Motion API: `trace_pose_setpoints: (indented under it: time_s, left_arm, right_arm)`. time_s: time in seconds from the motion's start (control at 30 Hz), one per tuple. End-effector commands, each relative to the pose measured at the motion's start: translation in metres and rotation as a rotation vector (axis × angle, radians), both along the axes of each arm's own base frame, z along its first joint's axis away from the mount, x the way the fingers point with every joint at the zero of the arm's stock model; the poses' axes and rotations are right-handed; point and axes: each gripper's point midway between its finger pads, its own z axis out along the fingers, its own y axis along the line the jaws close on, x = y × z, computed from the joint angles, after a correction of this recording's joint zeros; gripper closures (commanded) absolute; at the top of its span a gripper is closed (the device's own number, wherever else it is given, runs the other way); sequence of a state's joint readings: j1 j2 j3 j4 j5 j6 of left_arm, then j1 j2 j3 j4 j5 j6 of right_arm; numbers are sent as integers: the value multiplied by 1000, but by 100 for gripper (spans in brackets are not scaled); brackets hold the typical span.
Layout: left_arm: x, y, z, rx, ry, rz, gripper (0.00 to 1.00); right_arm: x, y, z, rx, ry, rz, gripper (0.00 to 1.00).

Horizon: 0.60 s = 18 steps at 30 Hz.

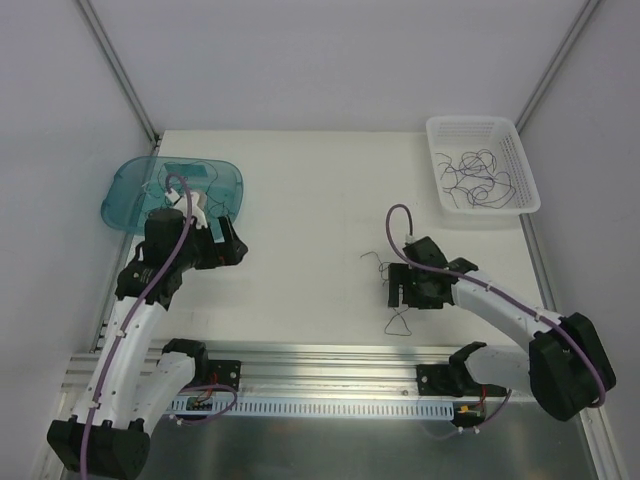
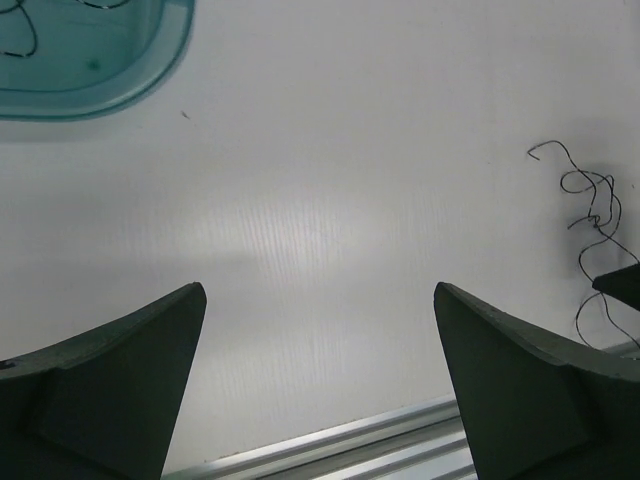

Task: Untangle the cables

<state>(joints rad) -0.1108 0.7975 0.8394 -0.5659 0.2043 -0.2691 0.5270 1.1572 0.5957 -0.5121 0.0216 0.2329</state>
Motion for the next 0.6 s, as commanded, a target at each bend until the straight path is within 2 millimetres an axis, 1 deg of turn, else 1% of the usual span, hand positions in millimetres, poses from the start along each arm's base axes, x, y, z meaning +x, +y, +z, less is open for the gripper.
trace_pose_setpoints:
  time_s: [0.0,0.03,0.07,0.13,0.17,0.27,0.3,0.33,0.37,0.43,0.47,0.53,0.57]
  left_arm:
    - [-12,-17,-19,-44,-2,-94,1]
    - [-14,-18,-24,-49,4,-98,1]
    - [-16,-19,-33,-53,13,-100,1]
    - [-18,-21,-41,-62,18,-103,1]
    - [-18,-22,-47,-68,18,-108,1]
    - [-18,-23,-53,-70,23,-111,1]
    - [-18,-24,-53,-73,23,-115,1]
    - [-17,-25,-52,-78,20,-117,1]
    - [-17,-26,-53,-84,28,-122,1]
    - [-18,-30,-53,-108,36,-135,1]
    - [-20,-33,-54,-120,47,-145,1]
    - [-22,-40,-54,-151,58,-161,1]
    - [-24,-43,-54,-157,61,-170,1]
  right_arm:
    - [12,6,5,-59,-33,-12,20]
    - [13,8,3,-81,-15,-3,21]
    - [12,9,1,-96,-3,1,22]
    - [12,15,0,-118,6,31,27]
    - [12,18,1,-124,5,44,31]
    - [8,27,-2,-142,25,86,38]
    - [7,31,-2,-145,28,103,47]
    - [7,34,-3,-149,34,113,51]
    - [6,37,-3,-153,36,122,60]
    - [5,44,-2,-156,31,158,69]
    - [7,48,0,-159,23,169,77]
    - [4,57,1,-163,20,214,85]
    - [4,60,1,-165,21,231,91]
